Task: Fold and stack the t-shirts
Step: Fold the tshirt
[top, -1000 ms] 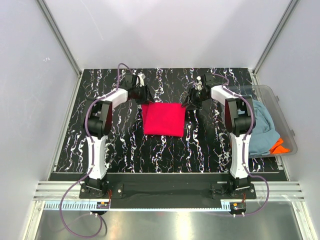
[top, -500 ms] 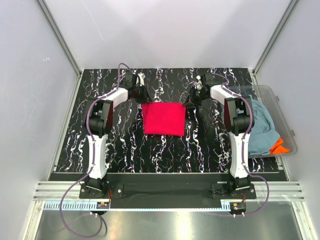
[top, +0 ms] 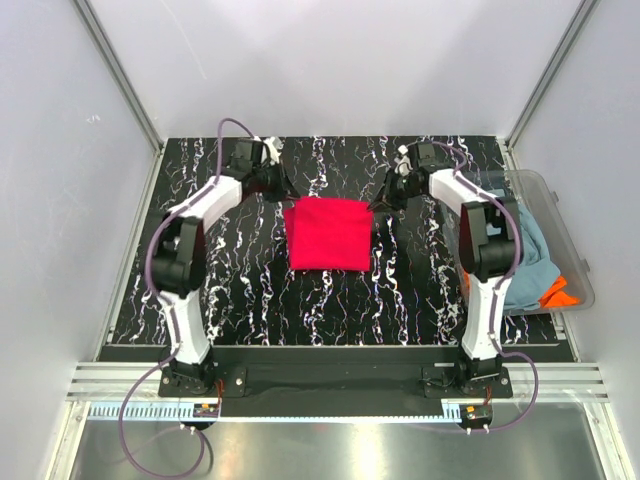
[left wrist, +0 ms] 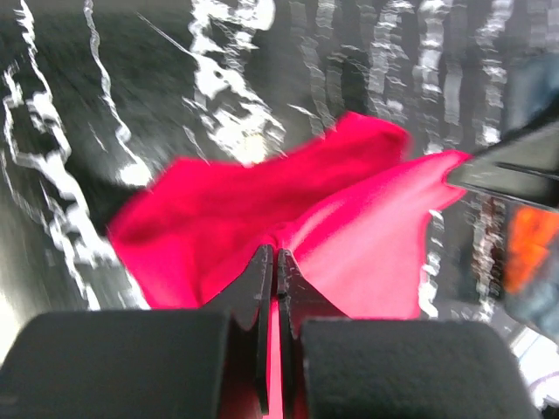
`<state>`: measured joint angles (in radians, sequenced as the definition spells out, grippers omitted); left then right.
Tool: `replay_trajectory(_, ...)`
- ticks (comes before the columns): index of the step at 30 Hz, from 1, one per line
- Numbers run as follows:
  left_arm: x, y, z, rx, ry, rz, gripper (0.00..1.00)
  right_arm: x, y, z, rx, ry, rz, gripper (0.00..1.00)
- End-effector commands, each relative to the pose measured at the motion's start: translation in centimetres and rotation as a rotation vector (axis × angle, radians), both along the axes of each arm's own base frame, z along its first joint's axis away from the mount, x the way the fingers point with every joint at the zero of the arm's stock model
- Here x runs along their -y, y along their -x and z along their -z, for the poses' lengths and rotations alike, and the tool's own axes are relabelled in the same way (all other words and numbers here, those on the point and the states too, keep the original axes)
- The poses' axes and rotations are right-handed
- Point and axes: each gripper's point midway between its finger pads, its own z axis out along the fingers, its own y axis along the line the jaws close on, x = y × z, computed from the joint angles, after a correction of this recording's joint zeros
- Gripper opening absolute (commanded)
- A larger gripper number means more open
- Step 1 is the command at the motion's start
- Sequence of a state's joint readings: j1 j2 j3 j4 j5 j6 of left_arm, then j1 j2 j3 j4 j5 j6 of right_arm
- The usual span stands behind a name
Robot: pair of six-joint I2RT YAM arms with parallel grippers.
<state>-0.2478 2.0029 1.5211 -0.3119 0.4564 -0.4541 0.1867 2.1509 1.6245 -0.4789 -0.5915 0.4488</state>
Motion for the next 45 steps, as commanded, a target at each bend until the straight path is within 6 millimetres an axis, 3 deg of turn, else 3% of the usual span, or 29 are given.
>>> replay_trajectory(1, -0.3, 2.4, -6.4, 0.114, 0.04, -0.014, 0.0, -0.6, 1.9, -5.7, 0.099, -0.027, -0.026, 0.12)
replay_trajectory(2, -0.9, 3.6, -5.2, 0.085, 0.018, -0.031, 0.0, -0.6, 2.6, -5.6, 0.094, -0.021, -0.03, 0.12)
replay_trajectory(4, -1.6, 5.0, -6.5, 0.107, 0.015, -0.058, 0.0, -1.2, 3.5, -6.9, 0.114, -0.034, -0.049, 0.11)
replay_trajectory(8, -2.7, 7.5, -5.8, 0.078, 0.0, -0.087, 0.0, -2.4, 4.7, -7.9, 0.121, -0.05, -0.073, 0.11)
replay_trajectory(12, -3.7, 7.9, -5.1, 0.076, -0.041, -0.128, 0.0, -3.1, 4.4, -8.2, 0.126, -0.052, -0.075, 0.11)
replay_trajectory(17, -4.0, 6.7, -4.2, 0.052, -0.057, -0.142, 0.0, -3.6, 2.7, -8.5, 0.139, -0.064, -0.08, 0.11)
replay_trajectory(25, -6.0, 4.1, -2.2, -0.006, -0.093, -0.207, 0.0, -4.8, -0.2, -6.3, 0.095, -0.083, -0.093, 0.12)
replay_trajectory(29, -5.4, 2.4, -1.3, -0.029, -0.076, -0.171, 0.0, -5.0, -1.6, -5.4, 0.094, -0.069, -0.09, 0.12)
replay_trajectory(31, -5.2, 1.2, -1.7, -0.01, -0.075, -0.162, 0.0, -4.9, -1.9, -5.0, 0.087, -0.061, -0.085, 0.12)
replay_trajectory(32, -5.2, 0.9, -0.7, -0.03, -0.079, -0.158, 0.0, -4.8, -2.1, -5.0, 0.085, -0.053, -0.08, 0.11)
replay_trajectory(34, -5.1, -0.2, -0.7, -0.021, -0.076, -0.154, 0.0, -4.4, -2.4, -4.6, 0.078, -0.047, -0.067, 0.12)
replay_trajectory(45, -6.7, -2.7, 2.6, -0.079, -0.129, -0.192, 0.01, -3.6, -5.4, -1.1, 0.044, -0.059, -0.046, 0.15)
